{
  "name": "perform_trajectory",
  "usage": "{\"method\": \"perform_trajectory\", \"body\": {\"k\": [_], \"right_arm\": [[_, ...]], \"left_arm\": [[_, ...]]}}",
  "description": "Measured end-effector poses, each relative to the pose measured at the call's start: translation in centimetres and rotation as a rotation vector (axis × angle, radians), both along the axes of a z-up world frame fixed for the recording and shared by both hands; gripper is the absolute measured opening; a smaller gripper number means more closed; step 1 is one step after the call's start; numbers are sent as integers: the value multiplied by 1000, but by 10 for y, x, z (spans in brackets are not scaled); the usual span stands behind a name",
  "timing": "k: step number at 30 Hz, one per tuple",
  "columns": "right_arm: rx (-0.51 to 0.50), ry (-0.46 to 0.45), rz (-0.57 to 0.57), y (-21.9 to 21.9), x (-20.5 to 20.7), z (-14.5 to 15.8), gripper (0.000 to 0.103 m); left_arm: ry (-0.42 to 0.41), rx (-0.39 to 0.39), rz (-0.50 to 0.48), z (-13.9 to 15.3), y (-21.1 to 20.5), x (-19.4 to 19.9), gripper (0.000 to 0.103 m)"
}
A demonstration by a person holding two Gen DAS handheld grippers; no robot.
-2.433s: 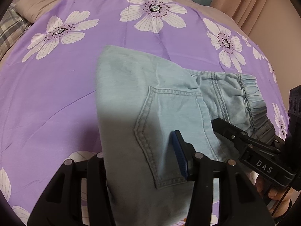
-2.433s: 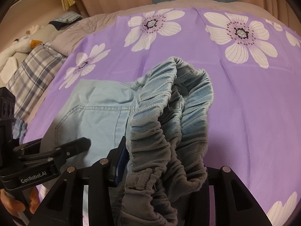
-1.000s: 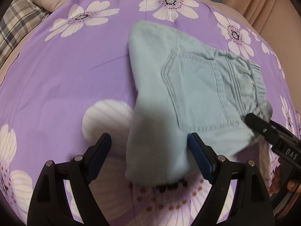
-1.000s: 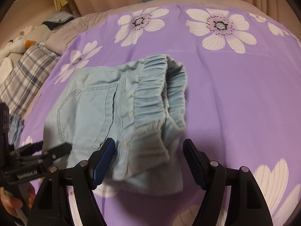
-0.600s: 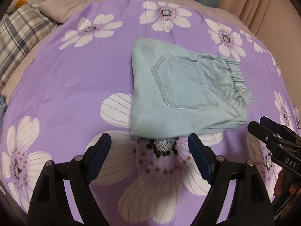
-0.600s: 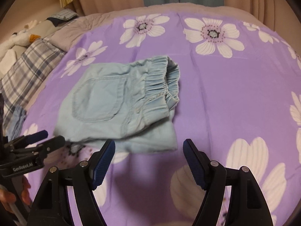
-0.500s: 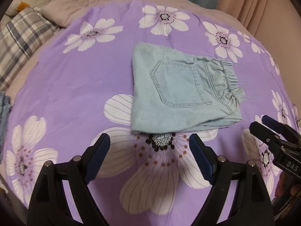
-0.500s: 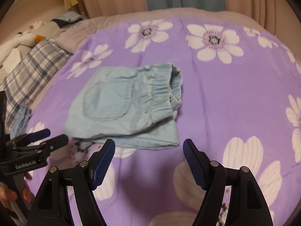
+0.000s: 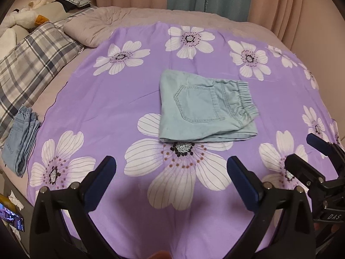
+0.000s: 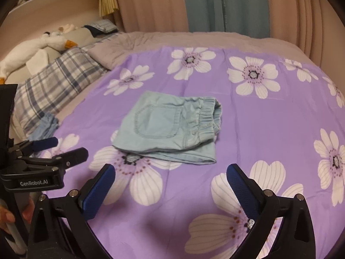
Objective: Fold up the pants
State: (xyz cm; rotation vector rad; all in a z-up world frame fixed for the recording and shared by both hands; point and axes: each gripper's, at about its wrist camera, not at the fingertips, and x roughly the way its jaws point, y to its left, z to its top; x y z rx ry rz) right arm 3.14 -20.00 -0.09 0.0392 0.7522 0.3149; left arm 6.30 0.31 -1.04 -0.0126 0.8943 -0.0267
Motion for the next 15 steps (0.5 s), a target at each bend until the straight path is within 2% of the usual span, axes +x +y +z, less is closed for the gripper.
{"method": "perform_trajectory", "body": {"k": [7, 15], "right_arm": [[-3, -41, 6, 4, -19, 17, 102], [5, -50, 20, 5, -25, 20, 102]], "left_arm": [[-18, 23, 11, 16, -3, -19, 103], [-21, 39, 24, 20, -4, -29, 103]]}}
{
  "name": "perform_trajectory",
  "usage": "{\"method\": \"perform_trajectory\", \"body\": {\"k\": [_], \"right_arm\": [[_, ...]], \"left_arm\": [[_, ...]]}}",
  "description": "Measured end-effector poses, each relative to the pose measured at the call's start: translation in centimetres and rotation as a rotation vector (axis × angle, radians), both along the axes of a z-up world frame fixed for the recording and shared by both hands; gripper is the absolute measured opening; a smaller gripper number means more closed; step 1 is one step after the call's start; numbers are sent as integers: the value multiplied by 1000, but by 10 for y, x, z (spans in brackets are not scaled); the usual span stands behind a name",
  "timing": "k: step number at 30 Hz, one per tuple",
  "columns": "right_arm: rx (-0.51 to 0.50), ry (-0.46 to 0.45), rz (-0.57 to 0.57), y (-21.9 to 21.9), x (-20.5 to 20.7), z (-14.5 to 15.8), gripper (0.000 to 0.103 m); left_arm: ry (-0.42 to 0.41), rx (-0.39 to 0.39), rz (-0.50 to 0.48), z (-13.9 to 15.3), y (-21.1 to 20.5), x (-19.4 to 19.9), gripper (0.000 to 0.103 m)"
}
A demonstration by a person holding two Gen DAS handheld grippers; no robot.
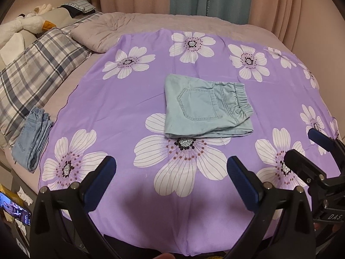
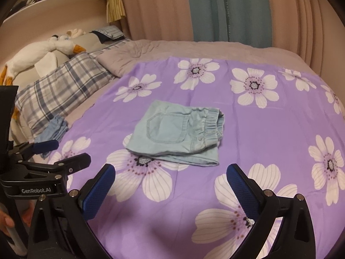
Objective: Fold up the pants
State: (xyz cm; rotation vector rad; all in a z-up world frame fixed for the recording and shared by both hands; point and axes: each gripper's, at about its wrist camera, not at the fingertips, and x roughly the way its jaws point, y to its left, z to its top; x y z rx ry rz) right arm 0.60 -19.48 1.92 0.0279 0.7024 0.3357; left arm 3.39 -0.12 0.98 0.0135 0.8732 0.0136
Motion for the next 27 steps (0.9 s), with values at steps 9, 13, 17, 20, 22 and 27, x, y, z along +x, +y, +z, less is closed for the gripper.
{"method": "perform_trajectory", "body": {"k": [9, 13, 17, 20, 22, 27], "right_arm": [[-3, -13, 12, 5, -6, 5, 102], [-4, -20, 14, 7, -6, 7, 102], [-3, -24, 17, 7, -5, 9, 102], [-3, -25, 19, 6, -5, 9, 102], [-4, -25, 17, 7, -5, 9, 102], [1, -25, 20, 6, -3, 10, 102]], "left_arm": [[-5, 7, 11, 4, 3, -3, 103], [-14, 7, 12, 6, 3, -5, 103], [-12, 7, 13, 6, 4, -4, 103], [-13, 7, 13, 6, 5, -4, 103], [-13, 6, 10, 6, 5, -4, 103], [-10, -1, 14, 6, 6, -3, 103]]}}
